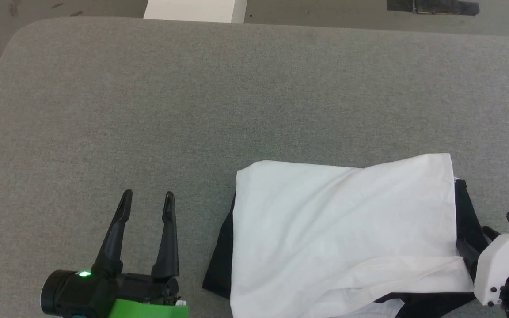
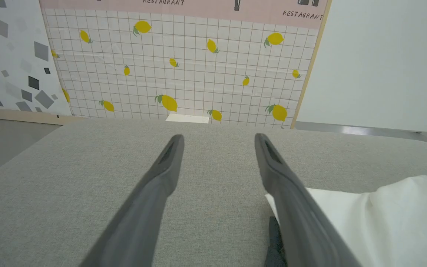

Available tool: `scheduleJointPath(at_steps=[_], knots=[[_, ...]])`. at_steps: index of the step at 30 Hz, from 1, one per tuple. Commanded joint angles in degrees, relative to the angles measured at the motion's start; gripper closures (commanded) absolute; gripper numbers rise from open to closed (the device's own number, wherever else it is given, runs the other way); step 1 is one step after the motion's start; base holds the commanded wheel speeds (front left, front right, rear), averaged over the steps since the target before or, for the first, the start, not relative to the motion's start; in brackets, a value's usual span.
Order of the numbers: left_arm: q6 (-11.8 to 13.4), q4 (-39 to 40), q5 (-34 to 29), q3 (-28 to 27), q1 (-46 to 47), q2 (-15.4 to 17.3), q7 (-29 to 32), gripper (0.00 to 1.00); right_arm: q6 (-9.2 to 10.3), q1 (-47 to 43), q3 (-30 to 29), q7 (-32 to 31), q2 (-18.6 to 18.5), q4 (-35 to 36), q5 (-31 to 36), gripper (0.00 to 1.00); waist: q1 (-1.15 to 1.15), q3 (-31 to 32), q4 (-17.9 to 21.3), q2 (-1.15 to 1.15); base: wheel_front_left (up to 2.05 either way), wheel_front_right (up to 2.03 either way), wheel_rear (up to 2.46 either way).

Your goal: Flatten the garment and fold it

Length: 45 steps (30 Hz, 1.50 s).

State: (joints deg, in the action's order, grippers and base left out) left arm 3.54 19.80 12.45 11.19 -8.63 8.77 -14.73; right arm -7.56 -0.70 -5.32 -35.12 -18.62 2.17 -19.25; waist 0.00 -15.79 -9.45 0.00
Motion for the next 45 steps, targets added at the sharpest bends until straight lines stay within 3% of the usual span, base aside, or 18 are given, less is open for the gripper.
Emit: scheduleJointPath(at_steps=[1,5,6,7,8,14,21,27,31,35,45], knots=[[-0.5,-0.3,-0.6,-0.3,1.4,-0.6,-0.3,0.00,0.08,1.3,0.7,-0.1,-0.1,-0.9,-0.9,0.00,0.00,-0.5,-0.3,0.00,0.00,0.00,0.00],[-1.4,-0.9,-0.9,-0.3,1.8,-1.2,-0.3,0.00,0.08,1.9,2.8,-0.4,-0.2,-2.6,-3.4,0.00,0.00,-1.0,-0.4,0.00,0.00,0.00,0.00],[-1.5,-1.0,-0.9,-0.3,1.9,-1.3,-0.3,0.00,0.08,2.1,3.1,-0.6,-0.2,-3.0,-4.0,0.20,0.00,-1.1,-0.4,0.00,0.00,0.00,0.00],[-1.7,-1.1,-1.0,-0.3,2.0,-1.5,-0.3,0.00,0.08,2.4,3.3,-0.8,0.0,-3.5,-4.8,0.67,0.00,-1.2,-0.5,0.00,0.00,0.00,0.00],[-1.9,-1.2,-1.1,-0.3,2.1,-1.6,-0.3,0.00,0.08,2.7,3.4,-0.9,0.1,-3.8,-5.2,1.00,0.00,-1.2,-0.5,0.00,0.00,0.00,0.00],[-2.7,-2.1,-1.2,-0.8,2.1,-2.3,-0.3,0.00,0.08,3.9,2.5,-0.1,1.1,-5.2,-6.6,1.00,0.00,-0.2,-0.3,0.00,0.00,0.00,0.00],[-3.2,-2.7,-0.8,-2.2,0.5,-2.8,-0.3,0.00,0.08,3.9,-4.8,3.8,2.1,-7.4,-5.2,1.00,0.00,3.2,0.7,0.00,0.00,0.00,0.00],[-3.7,-2.6,-0.8,-3.1,-1.2,-2.6,-0.3,0.00,0.08,1.8,-11.9,4.0,1.3,-7.4,-3.6,1.00,0.00,5.4,2.0,0.00,0.00,0.00,0.00],[-4.1,-2.8,-0.8,-3.2,-1.5,-2.7,-0.3,0.00,0.08,0.4,-13.6,2.5,0.9,-5.1,-3.7,1.00,0.00,6.2,2.8,0.00,0.00,0.00,0.00],[-4.4,-3.1,-0.6,-3.0,-1.7,-3.0,-0.3,0.00,0.08,0.0,-12.1,0.1,1.9,-1.2,-4.8,1.00,0.00,6.8,3.5,0.00,0.00,0.00,0.00],[-5.2,-4.1,-0.2,-2.9,-1.8,-3.6,-0.3,0.00,0.08,2.0,0.7,-7.7,6.3,9.4,-7.8,1.00,0.00,7.9,3.2,0.00,0.00,0.00,0.00]])
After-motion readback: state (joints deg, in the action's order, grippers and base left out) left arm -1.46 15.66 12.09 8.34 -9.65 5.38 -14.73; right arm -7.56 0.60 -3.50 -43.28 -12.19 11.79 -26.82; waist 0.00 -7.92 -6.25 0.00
